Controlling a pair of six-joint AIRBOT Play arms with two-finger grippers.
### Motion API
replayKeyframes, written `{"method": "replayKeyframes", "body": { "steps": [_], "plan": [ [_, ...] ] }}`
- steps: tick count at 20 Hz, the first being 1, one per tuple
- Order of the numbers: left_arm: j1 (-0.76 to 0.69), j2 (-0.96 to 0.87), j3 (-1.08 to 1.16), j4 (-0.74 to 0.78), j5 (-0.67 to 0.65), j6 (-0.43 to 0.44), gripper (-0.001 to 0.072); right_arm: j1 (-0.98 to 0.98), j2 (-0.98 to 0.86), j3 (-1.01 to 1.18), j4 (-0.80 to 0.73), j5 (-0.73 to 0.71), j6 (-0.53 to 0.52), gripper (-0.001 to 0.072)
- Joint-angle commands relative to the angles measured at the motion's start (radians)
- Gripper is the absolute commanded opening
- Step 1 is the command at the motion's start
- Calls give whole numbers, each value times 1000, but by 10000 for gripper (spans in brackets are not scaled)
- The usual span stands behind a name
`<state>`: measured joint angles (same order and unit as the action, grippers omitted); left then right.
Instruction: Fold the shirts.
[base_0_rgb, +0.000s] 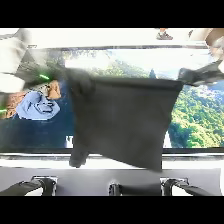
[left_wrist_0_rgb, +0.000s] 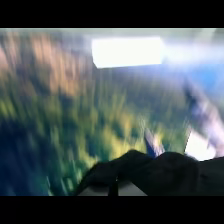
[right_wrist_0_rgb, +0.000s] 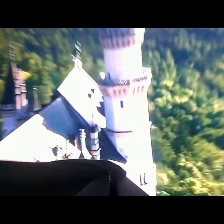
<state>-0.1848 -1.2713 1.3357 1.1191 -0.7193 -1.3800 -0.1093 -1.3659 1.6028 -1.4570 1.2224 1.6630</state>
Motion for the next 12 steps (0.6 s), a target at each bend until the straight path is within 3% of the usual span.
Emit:
{"method": "replayKeyframes", "body": {
  "steps": [1, 3, 4, 5, 6, 7, 8, 10, 12],
  "plan": [
    [-50, -224, -66, -66, 17, 0, 32, 0, -214, -19, 95, -68, 171, 46],
    [-53, -274, -65, -105, 8, 0, 37, 1, -275, -19, 229, -84, 177, 46],
    [-52, -280, -64, -106, 2, 1, 88, 1, -293, -19, 268, -85, 177, 45],
    [-43, -278, -61, -105, -7, 2, 259, 0, -299, -19, 282, -98, 177, 50],
    [-22, -273, -40, -90, -61, 1, 512, -3, -295, -11, 283, -88, 162, 180],
    [9, -269, -4, -64, -150, 1, 649, -17, -284, 7, 283, -44, 115, 434],
    [50, -266, 38, -37, -268, 0, 650, -43, -264, 20, 282, 15, 34, 607],
    [154, -259, 92, 23, -513, -28, 645, -127, -229, 21, 255, 192, -23, 605],
    [243, -246, 56, 34, -674, -45, 563, -219, -218, -18, 233, 413, -54, 544]
  ]
}}
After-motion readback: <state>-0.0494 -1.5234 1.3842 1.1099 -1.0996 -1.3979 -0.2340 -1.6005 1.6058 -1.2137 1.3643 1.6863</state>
